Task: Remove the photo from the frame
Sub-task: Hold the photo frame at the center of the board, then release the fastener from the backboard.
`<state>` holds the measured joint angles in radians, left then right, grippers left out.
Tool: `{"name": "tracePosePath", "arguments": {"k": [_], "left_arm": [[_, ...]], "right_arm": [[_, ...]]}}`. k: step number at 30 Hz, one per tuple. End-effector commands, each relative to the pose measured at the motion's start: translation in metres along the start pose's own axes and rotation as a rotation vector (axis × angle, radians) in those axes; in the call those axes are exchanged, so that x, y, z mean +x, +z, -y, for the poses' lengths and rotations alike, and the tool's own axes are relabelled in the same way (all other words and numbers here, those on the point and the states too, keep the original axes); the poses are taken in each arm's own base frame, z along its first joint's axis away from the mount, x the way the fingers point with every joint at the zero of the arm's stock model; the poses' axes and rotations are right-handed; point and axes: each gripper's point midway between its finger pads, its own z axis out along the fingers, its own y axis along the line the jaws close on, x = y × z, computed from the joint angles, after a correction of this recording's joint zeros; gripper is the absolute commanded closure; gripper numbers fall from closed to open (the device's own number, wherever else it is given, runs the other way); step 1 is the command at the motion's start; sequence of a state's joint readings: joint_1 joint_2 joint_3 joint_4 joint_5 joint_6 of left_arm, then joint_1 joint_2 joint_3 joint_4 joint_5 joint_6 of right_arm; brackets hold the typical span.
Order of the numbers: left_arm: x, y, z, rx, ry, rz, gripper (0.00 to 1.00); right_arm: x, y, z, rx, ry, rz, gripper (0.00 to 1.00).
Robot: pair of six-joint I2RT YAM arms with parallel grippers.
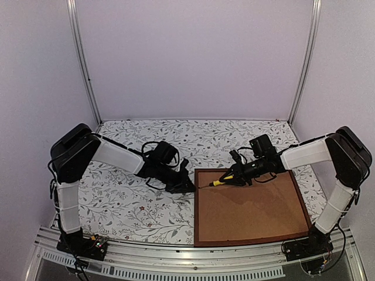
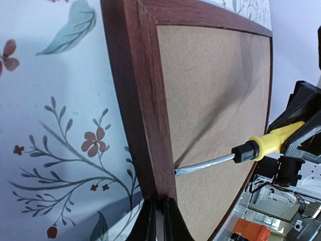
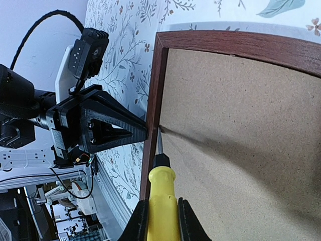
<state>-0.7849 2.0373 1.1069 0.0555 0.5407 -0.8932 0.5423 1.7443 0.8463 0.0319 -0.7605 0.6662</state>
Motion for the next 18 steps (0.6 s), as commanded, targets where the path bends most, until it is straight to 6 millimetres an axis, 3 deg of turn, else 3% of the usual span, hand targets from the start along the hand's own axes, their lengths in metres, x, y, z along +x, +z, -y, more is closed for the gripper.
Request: {"name": "tracePosePath", "arguments": {"k": [1,18], "left_arm": [[0.02,0.026,-0.015,-0.051,0.023,-0.061,0.98],[0.025,0.032,-0.011,-0.039,0.046,-0.078,1.0]], "right_arm": [[0.01,0.019,0.003,0.035,-0.003,-0.035,1.0],[0.02,0.044,-0.02,0.09,-0.038,-0.079,1.0]]}}
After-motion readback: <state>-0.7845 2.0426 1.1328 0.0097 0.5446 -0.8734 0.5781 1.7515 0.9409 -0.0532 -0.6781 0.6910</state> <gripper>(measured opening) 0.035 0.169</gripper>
